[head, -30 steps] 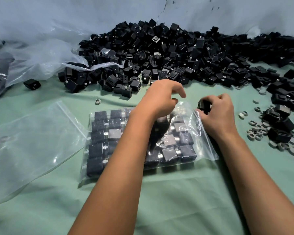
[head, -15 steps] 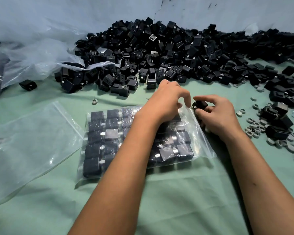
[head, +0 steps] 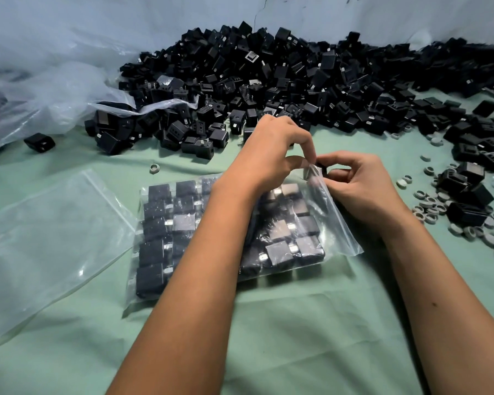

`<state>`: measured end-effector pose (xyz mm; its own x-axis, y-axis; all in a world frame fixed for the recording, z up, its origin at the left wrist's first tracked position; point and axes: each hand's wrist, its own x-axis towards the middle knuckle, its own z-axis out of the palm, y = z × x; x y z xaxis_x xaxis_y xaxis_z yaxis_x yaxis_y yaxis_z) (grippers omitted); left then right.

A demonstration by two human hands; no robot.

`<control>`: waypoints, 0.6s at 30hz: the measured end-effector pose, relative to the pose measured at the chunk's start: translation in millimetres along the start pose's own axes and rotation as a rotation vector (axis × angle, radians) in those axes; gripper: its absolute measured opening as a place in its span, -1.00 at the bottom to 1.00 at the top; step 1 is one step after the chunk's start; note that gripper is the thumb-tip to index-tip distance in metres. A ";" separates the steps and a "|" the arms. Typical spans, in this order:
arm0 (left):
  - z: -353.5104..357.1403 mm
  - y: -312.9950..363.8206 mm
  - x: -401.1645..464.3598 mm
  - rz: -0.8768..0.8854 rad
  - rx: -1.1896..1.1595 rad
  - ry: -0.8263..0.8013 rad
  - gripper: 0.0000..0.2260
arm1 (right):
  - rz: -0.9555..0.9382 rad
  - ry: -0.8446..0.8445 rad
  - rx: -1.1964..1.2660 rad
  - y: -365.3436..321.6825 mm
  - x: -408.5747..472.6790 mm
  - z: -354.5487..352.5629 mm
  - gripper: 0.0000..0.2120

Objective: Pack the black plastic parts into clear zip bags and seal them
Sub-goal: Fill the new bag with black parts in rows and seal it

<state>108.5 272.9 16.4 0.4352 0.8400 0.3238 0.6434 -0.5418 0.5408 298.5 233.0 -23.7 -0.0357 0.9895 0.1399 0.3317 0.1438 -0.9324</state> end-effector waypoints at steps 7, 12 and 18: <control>1.4 2.2 0.1 0.009 0.018 0.014 -0.90 | -0.152 -0.021 -0.178 6.6 3.9 4.3 -0.71; 6.3 5.8 1.2 0.013 0.012 0.031 -0.87 | -0.310 0.117 -0.344 7.1 4.7 10.6 -0.70; 14.8 6.7 1.3 0.010 0.083 0.043 -0.90 | -0.321 0.067 -0.291 10.6 6.7 14.3 -0.75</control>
<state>122.7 269.9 8.9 0.4157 0.8342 0.3624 0.6901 -0.5488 0.4718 288.3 241.3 -37.4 -0.1224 0.8908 0.4377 0.5663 0.4248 -0.7063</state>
